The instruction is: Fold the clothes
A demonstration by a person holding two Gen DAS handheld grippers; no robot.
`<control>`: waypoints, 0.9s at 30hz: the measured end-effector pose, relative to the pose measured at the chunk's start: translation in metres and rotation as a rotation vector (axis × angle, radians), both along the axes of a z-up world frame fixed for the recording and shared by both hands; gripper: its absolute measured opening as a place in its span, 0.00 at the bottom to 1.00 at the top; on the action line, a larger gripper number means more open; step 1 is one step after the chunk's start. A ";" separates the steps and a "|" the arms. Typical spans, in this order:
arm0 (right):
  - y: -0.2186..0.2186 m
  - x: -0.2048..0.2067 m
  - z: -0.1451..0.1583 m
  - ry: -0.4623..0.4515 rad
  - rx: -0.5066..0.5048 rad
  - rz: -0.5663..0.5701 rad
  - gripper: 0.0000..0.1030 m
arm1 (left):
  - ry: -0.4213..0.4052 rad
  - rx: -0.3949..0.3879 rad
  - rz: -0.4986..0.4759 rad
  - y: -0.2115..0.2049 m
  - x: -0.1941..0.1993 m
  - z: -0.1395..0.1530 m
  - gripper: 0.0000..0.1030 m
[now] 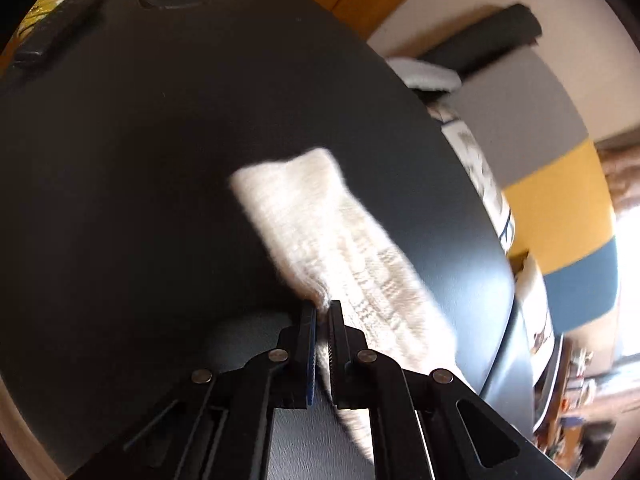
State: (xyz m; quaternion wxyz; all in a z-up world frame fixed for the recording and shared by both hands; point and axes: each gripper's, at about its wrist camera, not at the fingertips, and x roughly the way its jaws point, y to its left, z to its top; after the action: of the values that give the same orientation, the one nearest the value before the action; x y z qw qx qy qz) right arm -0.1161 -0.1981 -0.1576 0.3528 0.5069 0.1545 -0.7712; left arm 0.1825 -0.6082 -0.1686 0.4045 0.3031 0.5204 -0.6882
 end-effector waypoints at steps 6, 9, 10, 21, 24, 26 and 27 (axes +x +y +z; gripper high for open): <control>-0.038 -0.027 0.002 0.022 0.033 -0.014 0.27 | -0.013 -0.059 0.070 -0.012 0.014 0.009 0.05; -0.056 -0.035 0.000 0.029 0.036 -0.035 0.27 | -0.024 -0.045 0.092 -0.016 0.020 0.001 0.05; -0.062 -0.037 -0.001 0.030 0.037 -0.042 0.27 | -0.031 -0.031 0.092 -0.018 0.021 -0.004 0.05; -0.012 -0.018 0.055 -0.049 -0.153 0.007 0.29 | -0.007 0.072 0.073 -0.034 0.044 0.001 0.12; 0.054 0.003 0.075 -0.063 -0.199 -0.006 0.29 | 0.013 0.051 0.045 -0.027 0.057 0.020 0.13; 0.103 0.015 0.080 -0.067 -0.199 -0.042 0.29 | 0.025 0.002 -0.059 -0.005 0.054 0.034 0.13; 0.130 0.020 0.080 -0.078 -0.200 -0.069 0.29 | 0.034 -0.023 -0.131 0.009 0.050 0.041 0.13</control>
State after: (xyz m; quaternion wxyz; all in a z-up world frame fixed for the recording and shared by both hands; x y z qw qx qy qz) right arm -0.0962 -0.0681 -0.0776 0.3805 0.5039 0.0451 -0.7742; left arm 0.2320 -0.5996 -0.1279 0.3531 0.3201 0.4982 -0.7243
